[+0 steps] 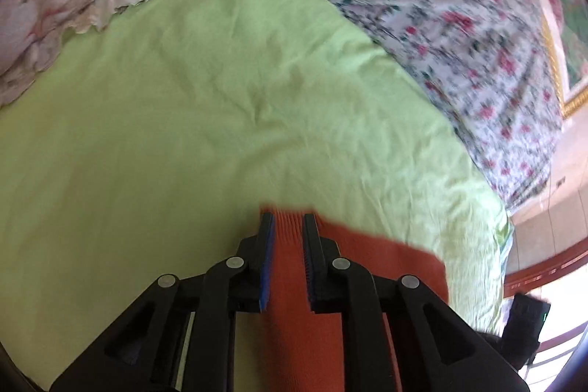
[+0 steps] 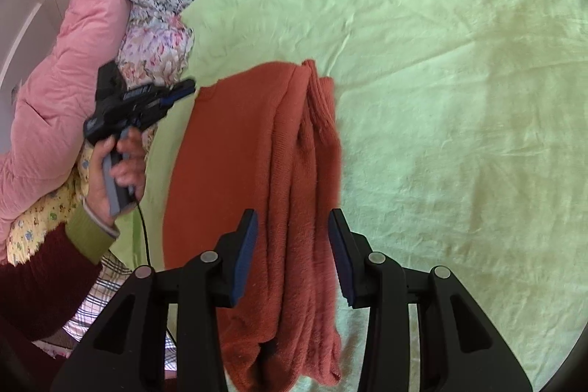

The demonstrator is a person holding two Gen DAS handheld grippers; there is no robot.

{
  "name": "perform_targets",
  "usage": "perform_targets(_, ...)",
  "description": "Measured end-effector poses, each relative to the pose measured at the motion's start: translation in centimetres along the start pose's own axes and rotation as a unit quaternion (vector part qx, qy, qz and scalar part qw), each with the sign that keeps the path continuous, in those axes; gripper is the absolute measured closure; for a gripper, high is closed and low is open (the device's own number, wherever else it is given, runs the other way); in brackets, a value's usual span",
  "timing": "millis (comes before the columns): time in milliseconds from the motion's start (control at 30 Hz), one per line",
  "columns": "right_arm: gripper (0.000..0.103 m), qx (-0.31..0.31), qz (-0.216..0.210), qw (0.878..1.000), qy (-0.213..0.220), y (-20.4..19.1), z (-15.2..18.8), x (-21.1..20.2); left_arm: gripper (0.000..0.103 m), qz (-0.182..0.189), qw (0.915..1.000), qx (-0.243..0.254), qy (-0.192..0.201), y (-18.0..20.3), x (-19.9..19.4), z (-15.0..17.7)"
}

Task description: Fold small clothes

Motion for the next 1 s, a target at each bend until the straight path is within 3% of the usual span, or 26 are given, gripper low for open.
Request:
perform_targets(167, 0.062, -0.003, 0.004, 1.0, 0.007, -0.9, 1.2, -1.4, 0.077, 0.007, 0.9997, 0.016, -0.018, 1.6, -3.6, 6.1)
perform_targets(333, 0.062, -0.016, 0.011, 1.0, 0.006, -2.2, 3.4, -2.5, 0.056, -0.024, 0.9982, 0.04, -0.037, 2.8, -7.1, 13.2)
perform_targets(567, 0.062, -0.02, 0.018, 1.0, -0.001, -3.5, 6.5, -2.8, 0.051, -0.056, 0.9919, 0.085, -0.076, 4.0, -10.5, 22.1)
perform_targets(700, 0.062, -0.018, 0.022, 1.0, -0.013, -3.9, 7.7, -2.0, 0.05, -0.064, 0.9864, 0.113, -0.101, 4.4, -10.4, 26.1)
perform_targets(833, 0.062, -0.004, 0.025, 1.0, -0.016, -3.7, 8.0, -1.5, 0.05, -0.075, 0.9838, 0.119, -0.111, 4.4, -9.0, 27.6)
perform_targets(1000, 0.062, 0.032, 0.002, 0.999, -0.015, -2.9, 6.8, -0.7, 0.05, -0.048, 0.9913, 0.082, -0.091, 4.2, -8.8, 26.3)
Point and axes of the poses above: each gripper's, at about its wrist camera, not at the fingertips, and x roughly the way its jaws point, y to its right, z to its underside, the point moved 1 cm from there along x, roughly the way its jaws point, and after that the axes turned 9 degrees about z, right-handed, at the moved point
